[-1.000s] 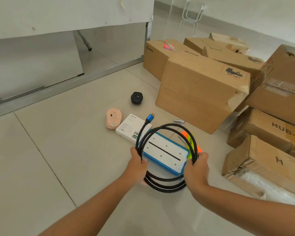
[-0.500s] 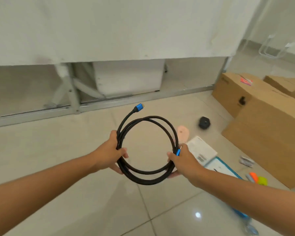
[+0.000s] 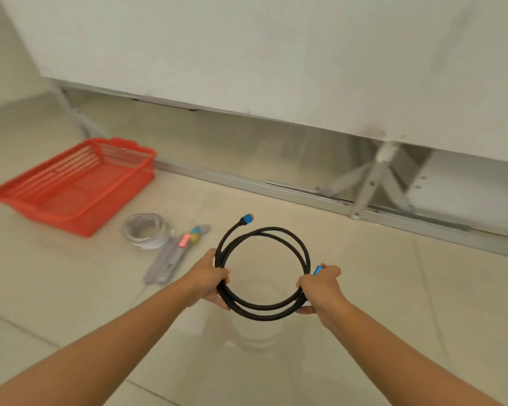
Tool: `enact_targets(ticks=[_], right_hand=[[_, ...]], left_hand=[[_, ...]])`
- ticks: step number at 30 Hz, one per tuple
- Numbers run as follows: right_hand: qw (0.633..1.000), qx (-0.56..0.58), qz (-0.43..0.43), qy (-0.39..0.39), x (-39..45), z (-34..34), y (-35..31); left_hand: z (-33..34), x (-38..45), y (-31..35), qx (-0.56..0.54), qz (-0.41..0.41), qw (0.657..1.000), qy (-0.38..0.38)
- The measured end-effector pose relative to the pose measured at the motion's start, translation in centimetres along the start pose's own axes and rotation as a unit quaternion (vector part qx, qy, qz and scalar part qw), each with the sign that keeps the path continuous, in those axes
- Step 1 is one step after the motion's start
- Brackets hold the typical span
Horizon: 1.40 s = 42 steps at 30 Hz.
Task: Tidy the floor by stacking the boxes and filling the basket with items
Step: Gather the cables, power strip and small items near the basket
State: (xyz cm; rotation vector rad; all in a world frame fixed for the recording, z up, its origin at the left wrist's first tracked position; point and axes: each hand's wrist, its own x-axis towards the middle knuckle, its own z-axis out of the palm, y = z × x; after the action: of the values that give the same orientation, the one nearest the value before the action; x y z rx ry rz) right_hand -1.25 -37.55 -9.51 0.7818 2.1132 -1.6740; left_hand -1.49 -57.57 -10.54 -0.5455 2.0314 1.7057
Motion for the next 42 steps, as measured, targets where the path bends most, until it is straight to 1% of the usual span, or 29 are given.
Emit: enact_targets(ticks=[1,3,5,6,10,13,15,17,22,23,25,26,27,28,30,32,33,34,36,38,39,40,42], right_hand=[[1.0,-0.003,-0.013,0.002,0.1,2.3,0.0],[0.997,-0.029,-0.073,0.002,0.1,6.9,0.1],[0.989,-0.062,-0.128,-0.033,-0.4,11.0,0.2],[0.986,-0.073,-0.137,-0.062,-0.7,12.8,0.2],[0.963,-0.111,-0.115,-0.217,-1.6,18.6,-0.7],[0.936,-0.095,-0.07,-0.332,-2.3,21.5,-1.6],[0.922,-0.11,-0.053,-0.367,-2.5,23.1,-1.8],[0.912,-0.143,-0.055,-0.381,-2.6,24.4,-1.5],[0.895,-0.197,-0.071,-0.394,-2.9,25.1,-0.6],[0.894,-0.2,-0.072,-0.394,-2.8,24.9,-0.5],[0.897,-0.204,-0.075,-0.384,-2.2,24.2,-0.4],[0.899,-0.207,-0.081,-0.377,-1.9,23.6,-0.5],[0.901,-0.212,-0.09,-0.368,-1.7,22.6,-0.7],[0.902,-0.22,-0.1,-0.357,-1.4,21.4,-0.8],[0.904,-0.24,-0.119,-0.334,-1.1,17.8,-0.8],[0.905,-0.267,-0.129,-0.305,-0.7,13.0,-0.6],[0.905,-0.286,-0.13,-0.286,-0.5,10.2,-0.4],[0.905,-0.307,-0.128,-0.265,-0.3,7.2,-0.2],[0.909,-0.337,-0.119,-0.216,-0.3,0.7,0.3],[0.918,-0.345,-0.107,-0.16,-0.7,-5.7,0.8],[0.923,-0.347,-0.101,-0.134,-1.1,-8.8,1.1],[0.925,-0.351,-0.096,-0.108,-1.6,-11.7,1.5],[0.927,-0.363,-0.083,-0.054,-2.9,-17.1,2.3]], left_hand=[[-2.0,-0.1,-0.5,0.0,0.021,0.999,0.026],[-5.8,-0.2,-1.8,-0.001,0.059,0.995,0.081],[-9.4,-0.7,-3.5,-0.015,0.078,0.987,0.137],[-11.0,-1.0,-4.5,-0.029,0.079,0.984,0.16],[-16.4,-2.4,-9.3,-0.117,0.034,0.961,0.247],[-18.8,-2.9,-11.9,-0.211,-0.02,0.924,0.318],[-19.5,-2.6,-12.6,-0.255,-0.053,0.9,0.35],[-19.9,-2.0,-12.9,-0.257,-0.084,0.887,0.374],[-19.6,-0.7,-12.9,-0.151,-0.145,0.877,0.433],[-19.3,-0.6,-12.6,-0.106,-0.169,0.872,0.447],[-18.7,-0.3,-12.0,0.026,-0.212,0.85,0.481],[-18.4,-0.1,-11.6,0.084,-0.212,0.838,0.496],[-18.0,0.1,-11.2,0.117,-0.188,0.831,0.51],[-17.5,0.5,-10.7,0.128,-0.148,0.829,0.524],[-16.0,1.2,-9.2,0.115,-0.054,0.836,0.533],[-13.7,2.0,-7.2,0.126,0.042,0.851,0.508],[-12.1,2.5,-6.1,0.154,0.093,0.861,0.476],[-10.3,3.0,-4.9,0.191,0.147,0.871,0.428],[-5.5,3.4,-2.4,0.261,0.233,0.891,0.29],[0.4,2.9,-0.2,0.302,0.269,0.905,0.131],[3.6,2.4,0.7,0.31,0.267,0.911,0.059],[6.8,1.8,1.3,0.306,0.257,0.916,-0.004],[13.0,0.0,2.5,0.287,0.245,0.921,-0.098]])
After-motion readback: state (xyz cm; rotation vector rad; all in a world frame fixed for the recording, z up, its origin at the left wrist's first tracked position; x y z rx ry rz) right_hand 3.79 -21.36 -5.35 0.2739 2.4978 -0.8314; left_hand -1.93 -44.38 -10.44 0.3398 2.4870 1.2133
